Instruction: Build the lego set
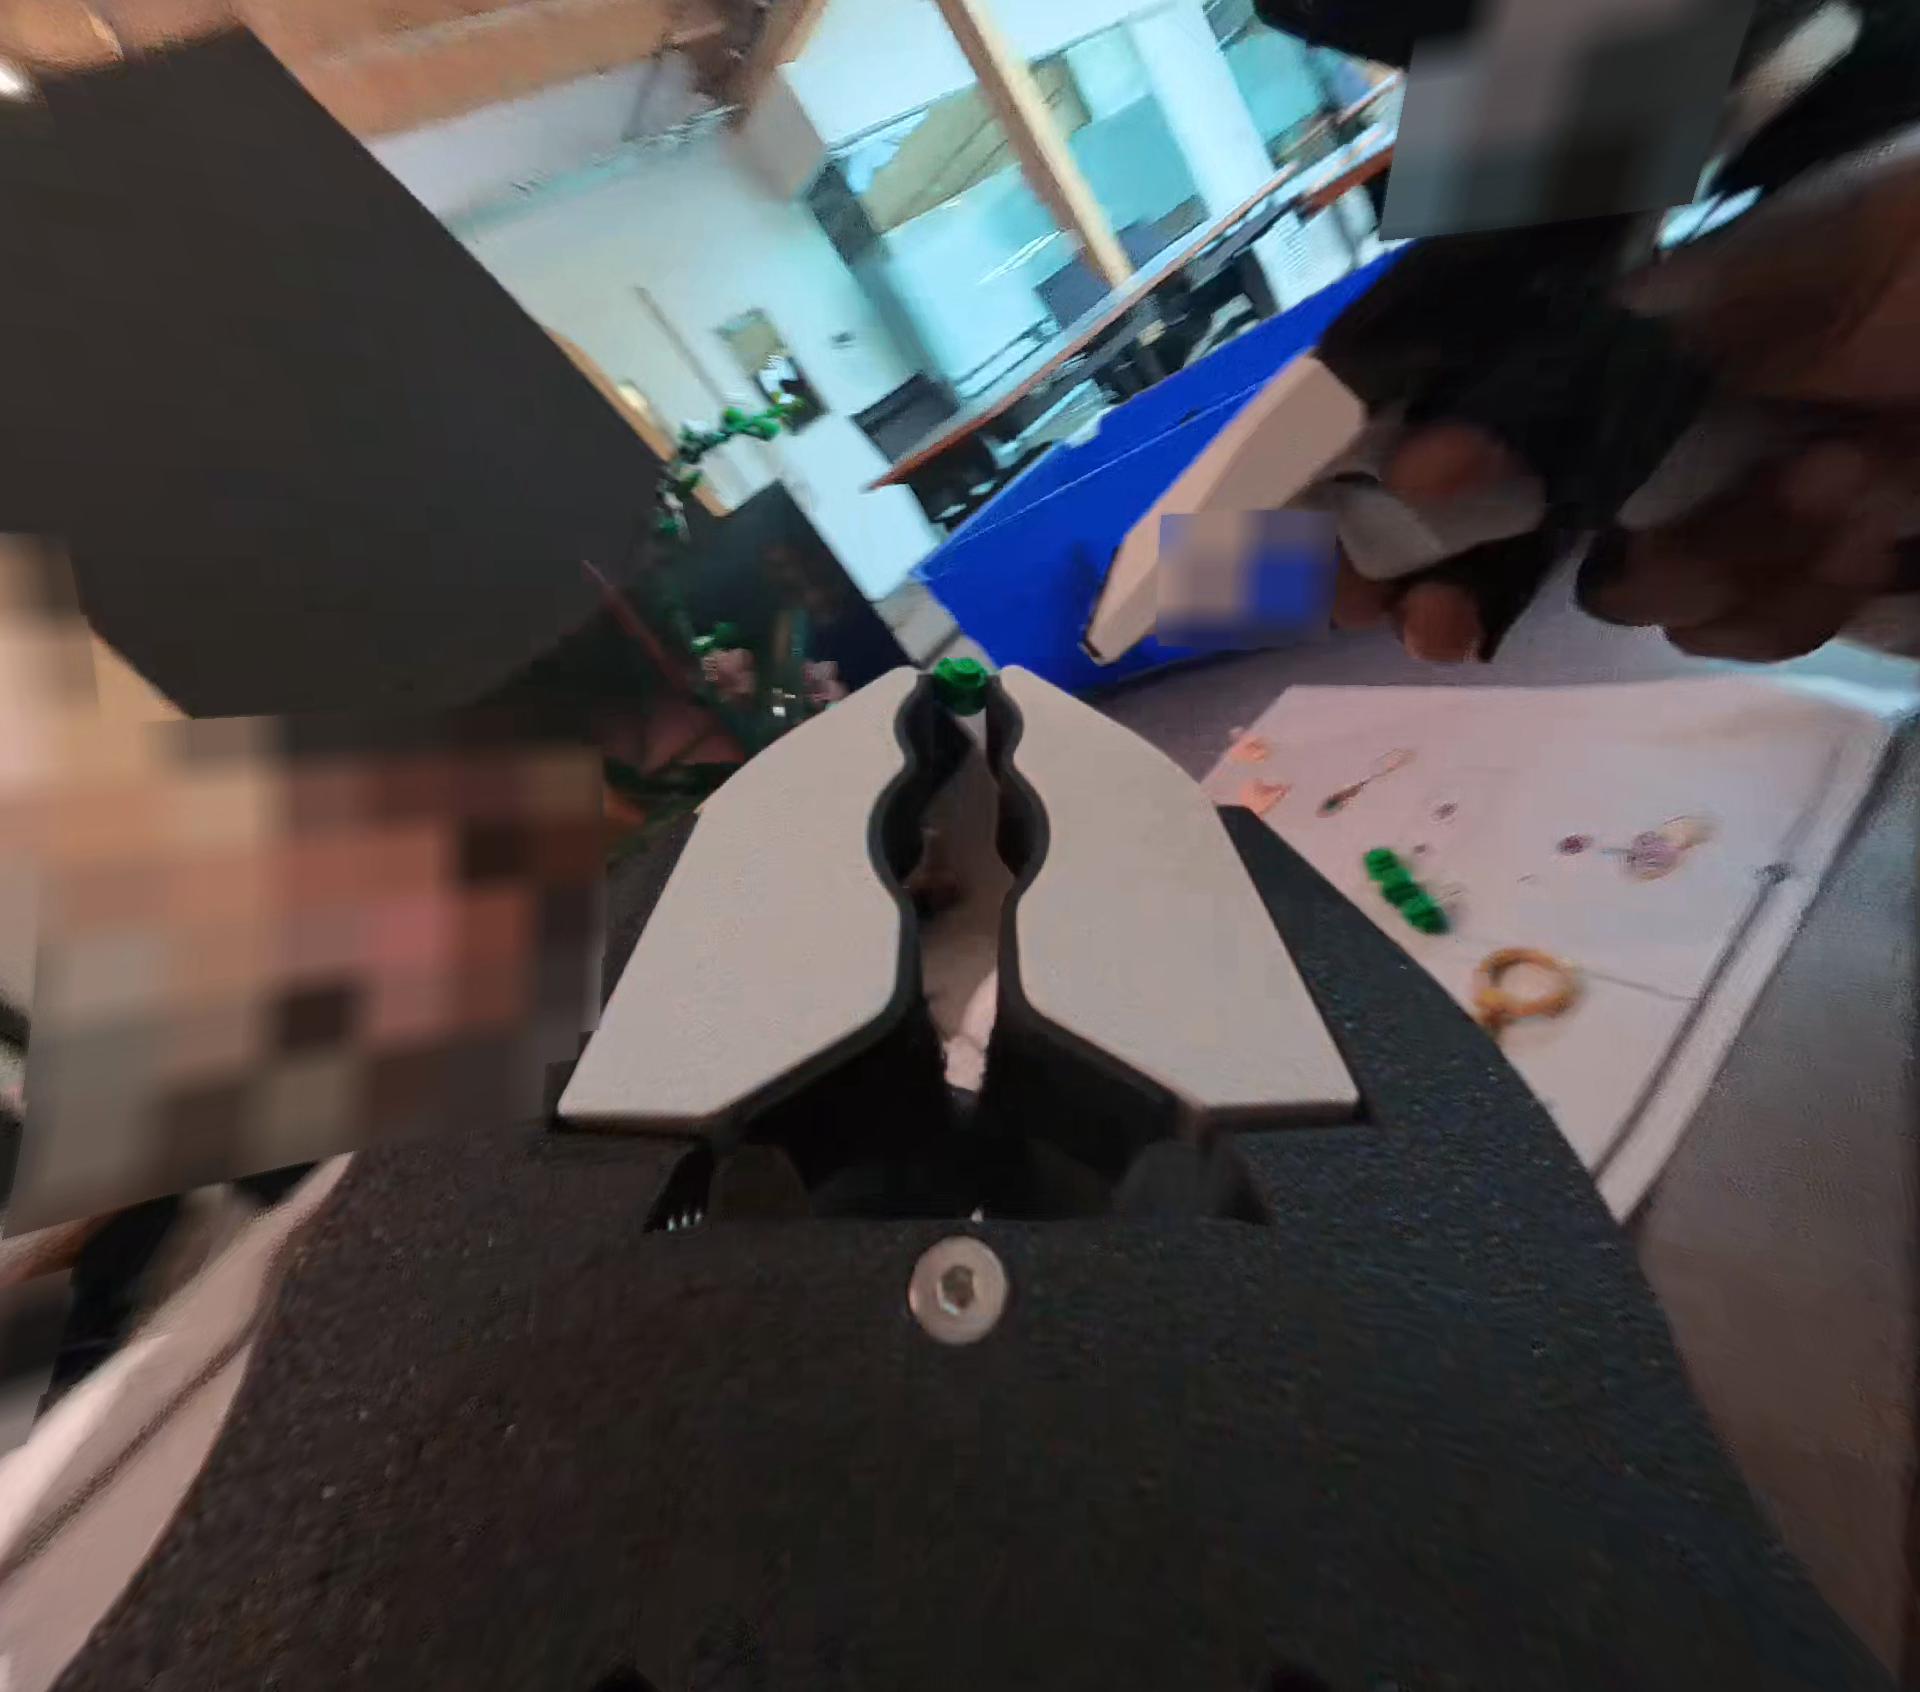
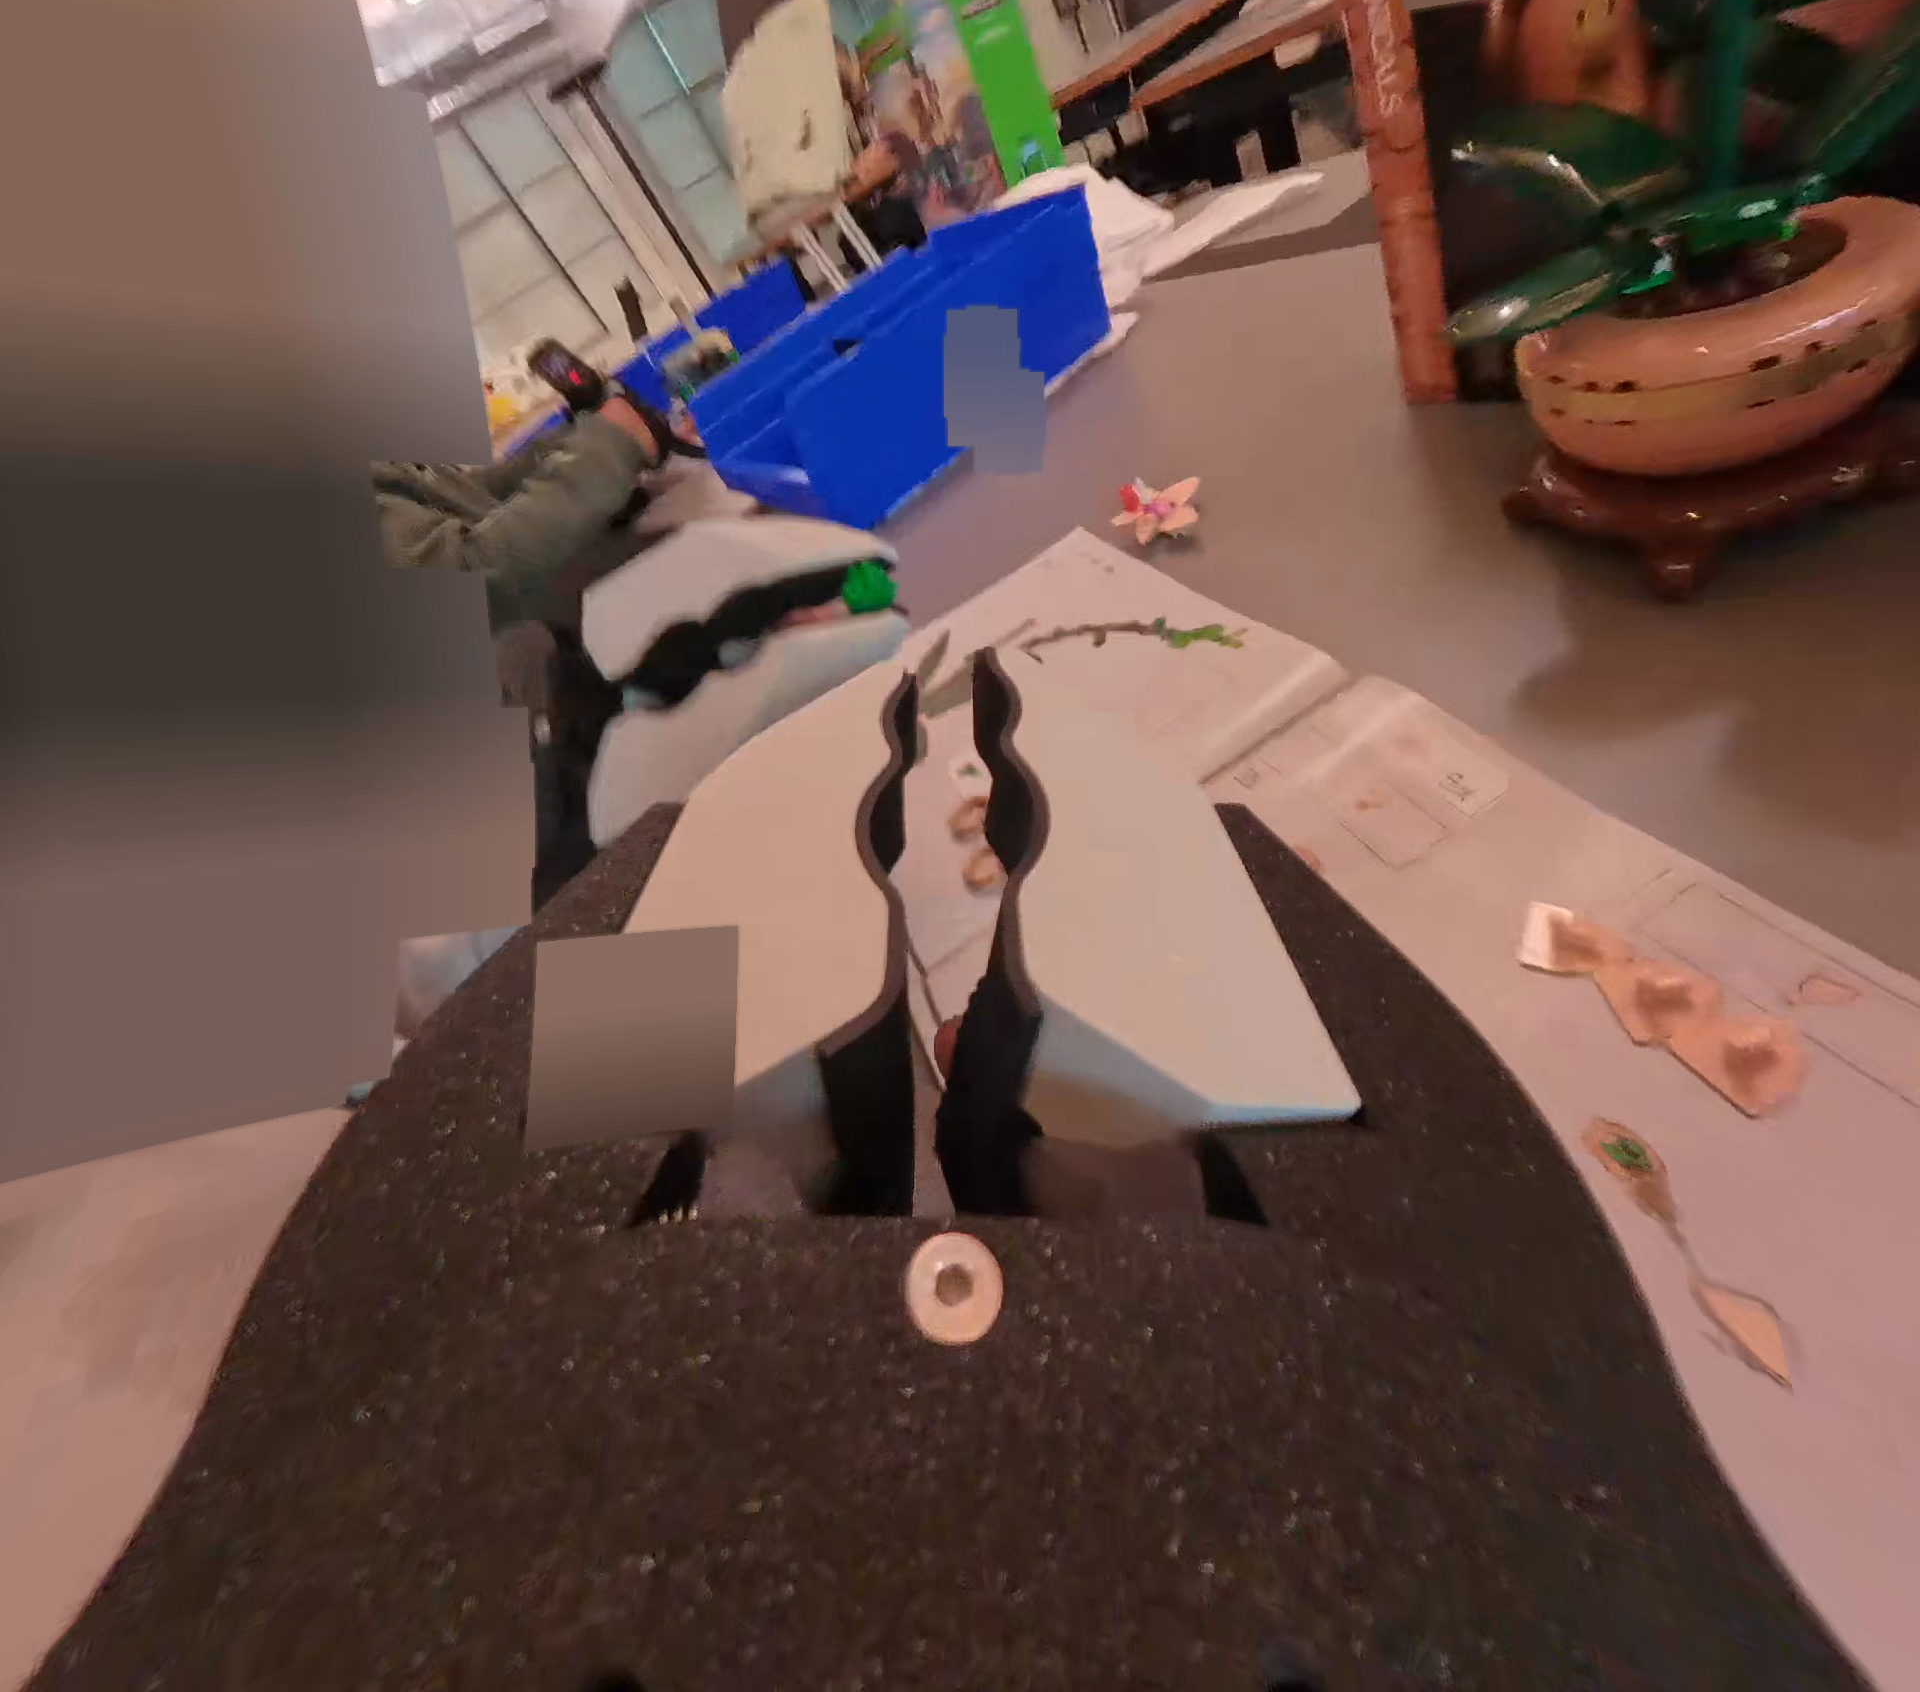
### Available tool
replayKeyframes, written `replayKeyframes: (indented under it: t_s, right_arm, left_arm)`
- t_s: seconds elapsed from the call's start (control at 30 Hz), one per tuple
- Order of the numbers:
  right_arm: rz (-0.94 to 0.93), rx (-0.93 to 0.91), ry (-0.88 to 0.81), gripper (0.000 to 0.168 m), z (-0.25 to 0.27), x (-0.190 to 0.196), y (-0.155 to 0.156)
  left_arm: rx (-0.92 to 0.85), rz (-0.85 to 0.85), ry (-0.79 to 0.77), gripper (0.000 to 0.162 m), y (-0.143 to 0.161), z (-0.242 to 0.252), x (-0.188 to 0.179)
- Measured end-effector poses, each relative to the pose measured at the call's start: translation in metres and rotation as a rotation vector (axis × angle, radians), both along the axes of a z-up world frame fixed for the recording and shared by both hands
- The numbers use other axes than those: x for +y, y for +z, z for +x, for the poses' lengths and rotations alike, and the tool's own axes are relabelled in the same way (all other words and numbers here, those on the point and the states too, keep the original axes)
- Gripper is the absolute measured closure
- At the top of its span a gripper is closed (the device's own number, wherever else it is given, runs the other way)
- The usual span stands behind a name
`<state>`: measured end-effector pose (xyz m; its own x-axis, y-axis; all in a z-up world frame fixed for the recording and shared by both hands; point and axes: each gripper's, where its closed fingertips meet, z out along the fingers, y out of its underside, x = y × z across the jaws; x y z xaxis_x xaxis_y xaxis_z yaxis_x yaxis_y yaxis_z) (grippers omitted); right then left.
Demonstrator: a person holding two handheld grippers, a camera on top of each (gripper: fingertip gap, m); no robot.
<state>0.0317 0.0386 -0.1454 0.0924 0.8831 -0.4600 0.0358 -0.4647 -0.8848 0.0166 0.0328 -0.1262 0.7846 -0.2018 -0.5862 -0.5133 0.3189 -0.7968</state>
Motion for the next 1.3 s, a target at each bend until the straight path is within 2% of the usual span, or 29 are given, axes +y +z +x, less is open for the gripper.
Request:
replayKeyframes:
  t_s: [0.1, 0.2, 0.47, 0.63, 0.77, 0.83, 0.9, 1.07, 1.13, 1.2, 1.3]
  right_arm:
    - [-0.057, 0.061, 0.033, 0.154, -0.011, -0.010, 0.005]
    - [-0.034, 0.060, -0.010, 0.154, -0.014, -0.010, 0.001]
    - [0.142, -0.035, -0.081, 0.158, -0.023, -0.007, -0.004]
    - [0.223, -0.066, -0.094, 0.161, -0.023, -0.007, -0.006]
    - [0.281, -0.080, -0.029, 0.162, -0.016, -0.006, -0.008]
    - [0.362, -0.129, 0.051, 0.162, -0.009, -0.005, -0.009]
    - [0.514, -0.205, 0.148, 0.162, 0.001, -0.006, -0.011]
    - [0.986, -0.461, 0.280, 0.162, 0.014, -0.005, -0.020]
    - [1.181, -0.526, 0.282, 0.162, 0.013, -0.005, -0.019]
    - [1.279, -0.574, 0.291, 0.162, 0.012, -0.006, -0.020]
    - [1.312, -0.582, 0.304, 0.162, 0.009, -0.010, -0.020]
  left_arm:
    - [0.137, 0.060, 0.109, 0.154, -0.004, -0.002, 0.003]
    - [0.238, 0.096, 0.174, 0.154, -0.006, -0.007, 0.004]
    - [0.443, 0.197, 0.247, 0.154, -0.008, -0.003, 0.000]
    - [0.505, 0.219, 0.266, 0.153, -0.010, -0.002, -0.001]
    - [0.486, 0.151, 0.165, 0.148, -0.016, 0.005, -0.002]
    - [0.417, 0.058, 0.076, 0.145, -0.021, 0.005, -0.003]
    - [0.269, -0.112, -0.063, 0.146, -0.028, 0.004, -0.005]
    - [-0.368, -0.601, -0.398, 0.147, -0.025, 0.007, -0.011]
    - [-0.591, -0.773, -0.540, 0.138, -0.022, 0.018, -0.014]
    - [-0.709, -0.849, -0.584, 0.137, -0.025, 0.024, -0.012]
    - [-0.735, -0.865, -0.540, 0.142, -0.036, 0.023, -0.003]
